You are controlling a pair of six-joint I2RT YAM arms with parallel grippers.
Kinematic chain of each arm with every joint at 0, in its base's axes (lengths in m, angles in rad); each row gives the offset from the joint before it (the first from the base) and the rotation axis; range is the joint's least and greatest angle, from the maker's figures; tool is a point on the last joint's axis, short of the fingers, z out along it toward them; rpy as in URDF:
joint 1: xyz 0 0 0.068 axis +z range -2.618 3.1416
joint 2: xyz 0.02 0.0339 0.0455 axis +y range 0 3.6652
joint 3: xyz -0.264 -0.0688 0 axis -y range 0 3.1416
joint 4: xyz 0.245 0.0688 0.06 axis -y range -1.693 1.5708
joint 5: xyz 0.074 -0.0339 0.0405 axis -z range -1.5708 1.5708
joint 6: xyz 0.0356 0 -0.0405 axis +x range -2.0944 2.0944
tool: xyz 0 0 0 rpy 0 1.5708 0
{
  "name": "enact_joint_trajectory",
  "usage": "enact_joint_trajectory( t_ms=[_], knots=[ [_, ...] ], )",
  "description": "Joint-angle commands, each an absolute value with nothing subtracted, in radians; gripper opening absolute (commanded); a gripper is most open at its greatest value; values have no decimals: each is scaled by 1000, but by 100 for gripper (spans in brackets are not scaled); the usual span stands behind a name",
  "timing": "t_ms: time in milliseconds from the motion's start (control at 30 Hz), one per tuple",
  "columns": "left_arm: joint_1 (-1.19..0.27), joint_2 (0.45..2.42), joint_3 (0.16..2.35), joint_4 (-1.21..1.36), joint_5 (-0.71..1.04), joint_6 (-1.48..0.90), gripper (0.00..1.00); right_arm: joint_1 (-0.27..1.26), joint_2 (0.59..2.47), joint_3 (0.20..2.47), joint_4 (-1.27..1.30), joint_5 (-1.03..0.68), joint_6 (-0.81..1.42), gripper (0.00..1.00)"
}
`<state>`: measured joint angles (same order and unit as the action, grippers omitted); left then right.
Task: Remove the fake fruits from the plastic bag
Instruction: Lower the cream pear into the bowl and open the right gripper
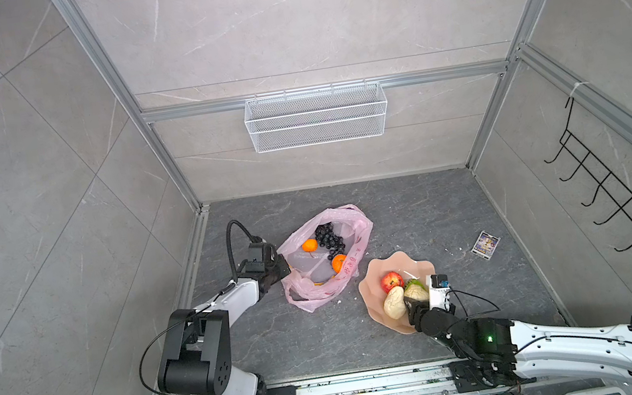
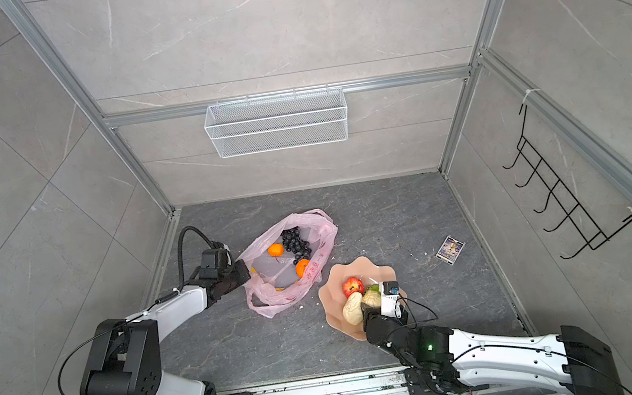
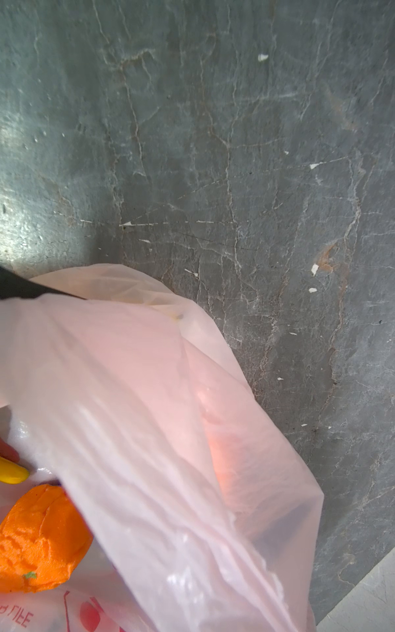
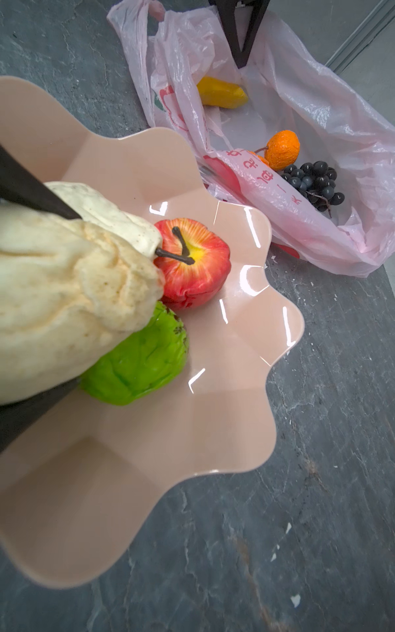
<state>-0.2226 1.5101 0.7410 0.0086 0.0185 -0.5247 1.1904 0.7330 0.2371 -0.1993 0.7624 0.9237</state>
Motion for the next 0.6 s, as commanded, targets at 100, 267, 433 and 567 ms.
enact_joint_trajectory(
  t_ms=[100, 267, 433, 567],
  knots=[
    [-221, 1508, 753, 28, 6, -524, 0, 1217, 709, 197, -155, 833, 936, 64],
    [-221, 1511, 755, 29, 9, -525, 0, 1228, 725, 180, -102, 851, 925, 64],
    [-221, 1508, 753, 29, 5, -524, 0, 1236, 750, 172, -46, 869, 907, 65],
    [-222, 1508, 753, 29, 6, -523, 0, 1237, 764, 176, -45, 883, 915, 68]
  ],
)
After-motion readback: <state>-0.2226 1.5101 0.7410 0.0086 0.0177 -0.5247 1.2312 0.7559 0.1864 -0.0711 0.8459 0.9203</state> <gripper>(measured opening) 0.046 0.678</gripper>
